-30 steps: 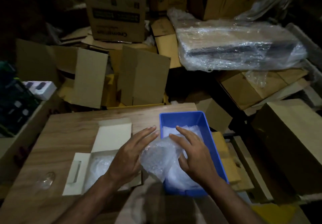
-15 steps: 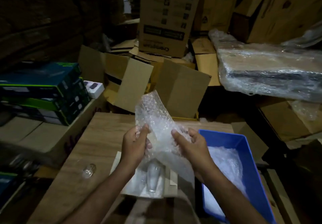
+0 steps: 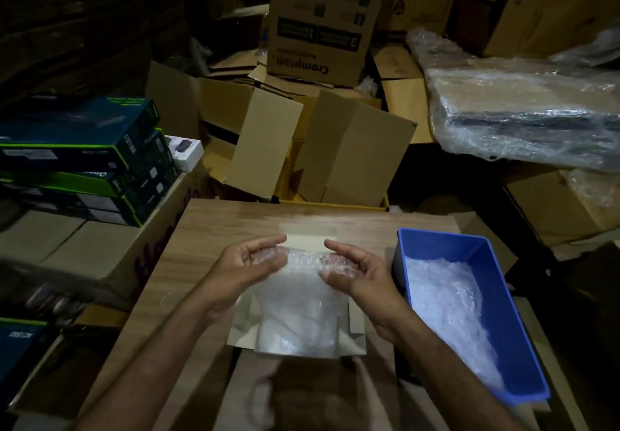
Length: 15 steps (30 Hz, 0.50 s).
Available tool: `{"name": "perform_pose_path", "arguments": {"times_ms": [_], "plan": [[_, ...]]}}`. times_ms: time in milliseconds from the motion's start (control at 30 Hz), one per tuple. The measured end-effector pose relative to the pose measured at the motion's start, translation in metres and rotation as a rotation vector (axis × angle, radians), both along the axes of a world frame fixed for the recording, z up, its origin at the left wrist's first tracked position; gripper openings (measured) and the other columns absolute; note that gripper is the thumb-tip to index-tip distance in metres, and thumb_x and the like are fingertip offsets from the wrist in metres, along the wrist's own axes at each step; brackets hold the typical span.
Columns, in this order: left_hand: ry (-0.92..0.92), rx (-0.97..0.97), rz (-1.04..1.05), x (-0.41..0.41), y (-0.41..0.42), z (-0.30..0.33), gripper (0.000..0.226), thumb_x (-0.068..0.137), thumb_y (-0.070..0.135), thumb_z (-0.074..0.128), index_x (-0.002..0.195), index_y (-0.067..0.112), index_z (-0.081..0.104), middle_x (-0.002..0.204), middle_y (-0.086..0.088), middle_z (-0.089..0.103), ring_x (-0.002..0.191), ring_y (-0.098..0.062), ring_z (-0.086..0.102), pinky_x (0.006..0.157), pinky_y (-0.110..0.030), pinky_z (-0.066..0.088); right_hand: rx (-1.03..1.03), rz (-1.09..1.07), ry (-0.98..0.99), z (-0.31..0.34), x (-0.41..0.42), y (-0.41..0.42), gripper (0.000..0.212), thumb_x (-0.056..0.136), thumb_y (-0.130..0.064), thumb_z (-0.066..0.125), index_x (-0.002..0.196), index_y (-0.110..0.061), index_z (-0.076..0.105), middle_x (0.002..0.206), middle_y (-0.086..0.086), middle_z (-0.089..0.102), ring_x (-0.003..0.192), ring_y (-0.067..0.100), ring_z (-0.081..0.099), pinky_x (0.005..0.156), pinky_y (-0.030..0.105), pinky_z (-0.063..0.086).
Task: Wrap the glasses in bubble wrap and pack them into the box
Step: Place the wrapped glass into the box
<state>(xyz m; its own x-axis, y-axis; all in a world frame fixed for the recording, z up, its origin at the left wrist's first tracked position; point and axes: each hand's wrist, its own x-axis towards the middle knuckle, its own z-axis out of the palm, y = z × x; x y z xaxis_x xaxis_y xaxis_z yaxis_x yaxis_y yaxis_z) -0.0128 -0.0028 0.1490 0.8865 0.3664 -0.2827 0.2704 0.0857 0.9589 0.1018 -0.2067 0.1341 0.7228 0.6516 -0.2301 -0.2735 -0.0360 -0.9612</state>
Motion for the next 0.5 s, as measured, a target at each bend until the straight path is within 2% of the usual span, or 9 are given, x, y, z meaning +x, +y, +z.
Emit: {"name": "perform_pose_path", "arguments": {"times_ms": [67, 133, 233, 300, 333, 367, 400, 433, 500], "plan": [[-0.018, -0.041, -0.088, -0.004, 0.009, 0.004, 0.067, 0.075, -0.007, 0.081, 0.135, 0.017, 0.061, 0.124, 0.000, 0.073, 0.113, -0.019, 0.070, 0.086, -0.028, 0.059, -0.066, 0.019, -0.076, 0.005, 0.004, 0.003, 0.061, 0.078, 0.008, 0.081, 0.132, -0.016, 0.065, 0.130, 0.008, 0.067, 0.103, 0.016, 0.074, 0.084, 0.025, 0.060], [0.020, 0.078, -0.125, -0.004, 0.014, 0.007, 0.076, 0.069, -0.011, 0.085, 0.135, 0.017, 0.061, 0.121, 0.000, 0.074, 0.109, -0.020, 0.072, 0.089, -0.035, 0.061, -0.213, 0.081, -0.256, 0.010, 0.005, 0.007, 0.071, 0.074, 0.003, 0.086, 0.137, -0.015, 0.061, 0.123, 0.003, 0.069, 0.094, 0.009, 0.075, 0.080, 0.021, 0.059], [0.115, 0.523, -0.160, 0.000, 0.018, 0.007, 0.059, 0.074, 0.014, 0.088, 0.128, 0.027, 0.068, 0.112, 0.006, 0.075, 0.098, -0.009, 0.071, 0.087, -0.036, 0.061, -0.453, 0.182, -0.570, 0.024, 0.000, 0.013, 0.073, 0.074, -0.010, 0.089, 0.140, -0.016, 0.058, 0.114, -0.004, 0.070, 0.081, 0.001, 0.069, 0.069, 0.009, 0.053], [0.124, 0.776, -0.198, 0.001, 0.019, 0.006, 0.030, 0.085, 0.031, 0.079, 0.115, 0.031, 0.074, 0.108, 0.012, 0.070, 0.092, -0.003, 0.065, 0.082, -0.031, 0.059, -0.555, 0.253, -0.772, 0.023, -0.002, 0.017, 0.055, 0.080, -0.023, 0.086, 0.131, -0.018, 0.066, 0.104, -0.009, 0.067, 0.077, -0.001, 0.060, 0.064, 0.008, 0.046], [0.123, 0.823, -0.201, 0.000, 0.021, 0.007, 0.021, 0.090, 0.038, 0.073, 0.109, 0.032, 0.075, 0.108, 0.012, 0.064, 0.092, -0.002, 0.061, 0.081, -0.031, 0.057, -0.557, 0.259, -0.832, 0.022, 0.000, 0.018, 0.034, 0.083, -0.028, 0.083, 0.116, -0.023, 0.075, 0.090, -0.013, 0.063, 0.072, -0.001, 0.056, 0.062, 0.010, 0.042], [0.122, 0.838, -0.203, -0.003, 0.023, 0.008, 0.018, 0.093, 0.043, 0.068, 0.104, 0.032, 0.074, 0.110, 0.012, 0.056, 0.096, -0.001, 0.056, 0.083, -0.031, 0.054, -0.530, 0.262, -0.842, 0.023, 0.002, 0.019, 0.007, 0.085, -0.032, 0.080, 0.092, -0.031, 0.078, 0.075, -0.016, 0.059, 0.063, 0.000, 0.052, 0.058, 0.015, 0.039], [0.103, 0.831, -0.200, -0.006, 0.026, 0.010, 0.019, 0.095, 0.047, 0.063, 0.101, 0.032, 0.073, 0.114, 0.011, 0.052, 0.103, -0.002, 0.053, 0.086, -0.031, 0.051, -0.486, 0.269, -0.817, 0.021, 0.007, 0.019, 0.018, 0.087, -0.036, 0.078, 0.070, -0.035, 0.073, 0.064, -0.016, 0.053, 0.057, 0.000, 0.048, 0.056, 0.020, 0.038], [0.063, 0.776, -0.187, -0.008, 0.028, 0.013, 0.022, 0.096, 0.049, 0.059, 0.099, 0.031, 0.073, 0.120, 0.013, 0.052, 0.111, -0.002, 0.051, 0.089, -0.031, 0.049, -0.451, 0.276, -0.790, 0.020, 0.013, 0.018, 0.029, 0.088, -0.042, 0.076, 0.061, -0.037, 0.067, 0.062, -0.015, 0.052, 0.058, 0.003, 0.047, 0.057, 0.023, 0.038], [-0.037, 0.508, -0.121, -0.011, 0.027, 0.023, 0.034, 0.099, 0.050, 0.053, 0.101, 0.025, 0.075, 0.123, 0.013, 0.064, 0.115, -0.004, 0.060, 0.092, -0.033, 0.053, -0.325, 0.250, -0.714, 0.026, 0.018, 0.019, 0.028, 0.090, -0.047, 0.073, 0.066, -0.032, 0.069, 0.072, -0.002, 0.058, 0.068, 0.013, 0.053, 0.064, 0.027, 0.041]]}}
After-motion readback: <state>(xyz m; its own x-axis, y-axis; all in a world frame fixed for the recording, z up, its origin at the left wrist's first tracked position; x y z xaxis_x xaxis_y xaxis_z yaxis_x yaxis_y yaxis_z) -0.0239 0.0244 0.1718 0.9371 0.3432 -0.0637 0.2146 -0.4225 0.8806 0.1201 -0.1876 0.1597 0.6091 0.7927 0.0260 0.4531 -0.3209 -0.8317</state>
